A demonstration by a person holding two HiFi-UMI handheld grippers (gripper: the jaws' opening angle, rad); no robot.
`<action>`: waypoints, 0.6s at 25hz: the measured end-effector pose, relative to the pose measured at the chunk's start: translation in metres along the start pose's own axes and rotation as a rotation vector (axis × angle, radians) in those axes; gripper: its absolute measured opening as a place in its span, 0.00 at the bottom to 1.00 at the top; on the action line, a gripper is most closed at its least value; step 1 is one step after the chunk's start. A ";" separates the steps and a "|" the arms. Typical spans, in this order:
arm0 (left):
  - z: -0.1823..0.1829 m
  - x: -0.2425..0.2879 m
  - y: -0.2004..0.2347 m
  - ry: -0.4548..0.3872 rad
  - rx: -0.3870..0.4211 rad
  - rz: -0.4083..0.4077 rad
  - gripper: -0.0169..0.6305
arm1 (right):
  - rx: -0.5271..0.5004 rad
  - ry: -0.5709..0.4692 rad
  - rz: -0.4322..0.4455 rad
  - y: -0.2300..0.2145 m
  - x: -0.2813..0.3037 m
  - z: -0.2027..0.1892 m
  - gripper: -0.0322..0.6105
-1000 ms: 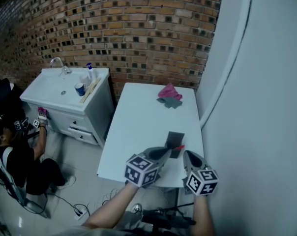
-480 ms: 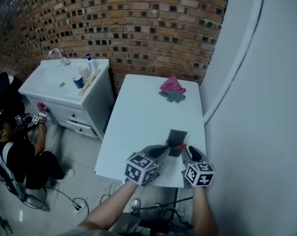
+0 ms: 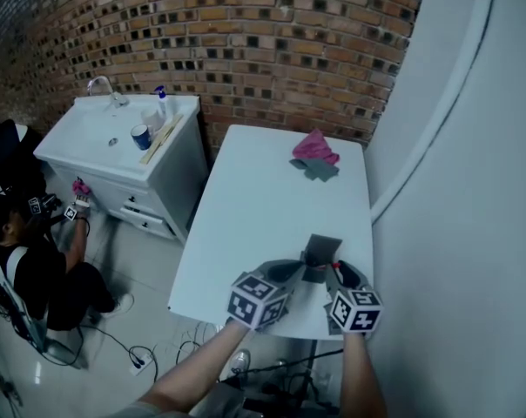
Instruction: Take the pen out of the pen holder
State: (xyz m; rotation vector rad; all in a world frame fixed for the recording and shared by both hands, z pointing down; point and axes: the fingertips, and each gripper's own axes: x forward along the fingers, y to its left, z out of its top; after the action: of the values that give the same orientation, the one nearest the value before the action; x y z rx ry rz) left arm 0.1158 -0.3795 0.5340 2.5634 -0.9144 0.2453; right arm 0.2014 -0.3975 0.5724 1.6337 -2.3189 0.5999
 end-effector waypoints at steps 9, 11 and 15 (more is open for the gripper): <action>-0.013 0.004 0.011 0.030 -0.023 -0.004 0.03 | -0.038 0.001 -0.007 0.010 0.001 -0.002 0.14; -0.013 0.003 0.010 0.028 -0.020 -0.012 0.03 | -0.040 -0.017 -0.006 0.011 -0.004 0.004 0.14; -0.008 -0.001 0.003 0.015 -0.010 -0.026 0.03 | -0.046 -0.056 0.008 0.017 -0.015 0.023 0.14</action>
State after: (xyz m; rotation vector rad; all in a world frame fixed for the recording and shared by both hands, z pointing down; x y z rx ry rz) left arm 0.1129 -0.3778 0.5424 2.5589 -0.8735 0.2515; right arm 0.1913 -0.3903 0.5423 1.6413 -2.3618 0.5046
